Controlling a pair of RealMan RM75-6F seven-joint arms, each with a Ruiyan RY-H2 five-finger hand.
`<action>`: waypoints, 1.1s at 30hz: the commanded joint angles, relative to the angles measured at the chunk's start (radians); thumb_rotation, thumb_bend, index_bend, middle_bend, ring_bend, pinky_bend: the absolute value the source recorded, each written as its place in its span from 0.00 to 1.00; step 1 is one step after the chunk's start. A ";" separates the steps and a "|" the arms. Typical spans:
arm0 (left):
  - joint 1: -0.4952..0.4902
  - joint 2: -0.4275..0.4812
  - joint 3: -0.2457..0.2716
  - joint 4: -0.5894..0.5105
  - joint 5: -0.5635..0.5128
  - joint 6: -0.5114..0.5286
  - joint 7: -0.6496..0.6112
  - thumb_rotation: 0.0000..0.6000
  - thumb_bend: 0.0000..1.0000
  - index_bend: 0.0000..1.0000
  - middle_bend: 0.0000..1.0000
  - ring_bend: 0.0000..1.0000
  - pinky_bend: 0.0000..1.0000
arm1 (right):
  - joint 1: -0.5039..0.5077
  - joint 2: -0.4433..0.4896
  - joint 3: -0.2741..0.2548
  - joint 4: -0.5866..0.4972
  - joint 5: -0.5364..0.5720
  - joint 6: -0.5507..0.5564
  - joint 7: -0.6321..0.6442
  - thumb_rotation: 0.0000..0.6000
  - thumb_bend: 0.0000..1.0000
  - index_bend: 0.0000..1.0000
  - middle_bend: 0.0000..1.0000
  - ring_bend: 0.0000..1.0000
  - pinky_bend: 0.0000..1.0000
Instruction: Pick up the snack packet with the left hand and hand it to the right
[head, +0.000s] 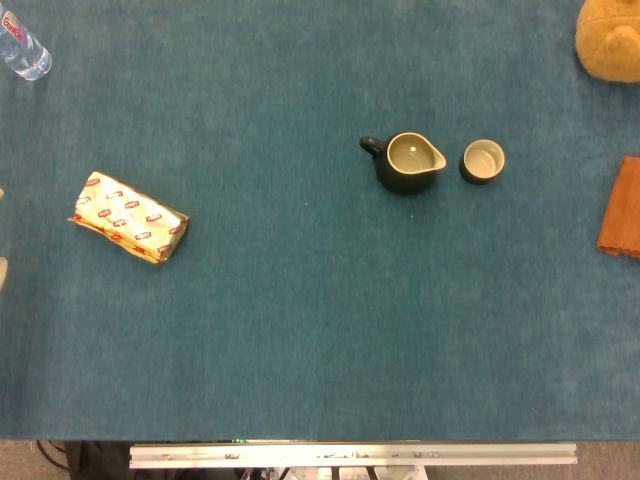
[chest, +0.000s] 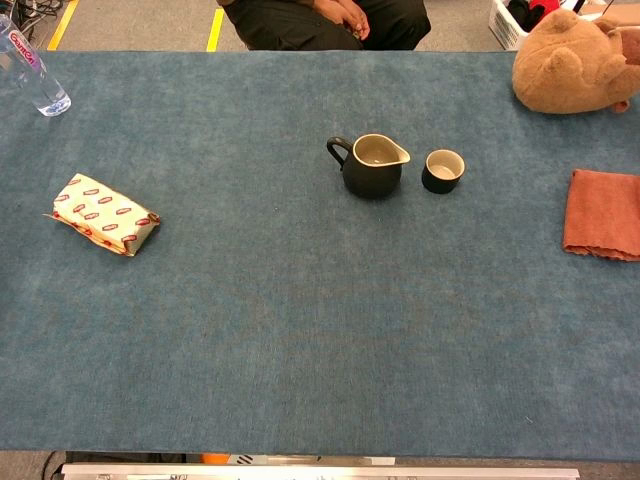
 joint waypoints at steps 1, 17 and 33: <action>0.000 0.001 0.000 -0.002 0.003 0.001 0.002 1.00 0.33 0.20 0.20 0.17 0.23 | -0.004 -0.001 -0.002 0.006 -0.001 0.002 0.009 1.00 0.20 0.16 0.31 0.20 0.28; -0.082 0.047 0.005 0.058 0.046 -0.122 -0.128 1.00 0.33 0.21 0.20 0.18 0.23 | -0.010 0.054 0.021 -0.023 -0.014 0.040 0.001 1.00 0.20 0.16 0.31 0.20 0.28; -0.314 0.013 0.048 0.243 0.178 -0.426 -0.271 1.00 0.33 0.07 0.12 0.11 0.20 | 0.032 0.085 0.052 -0.088 -0.014 0.014 -0.060 1.00 0.20 0.16 0.31 0.20 0.28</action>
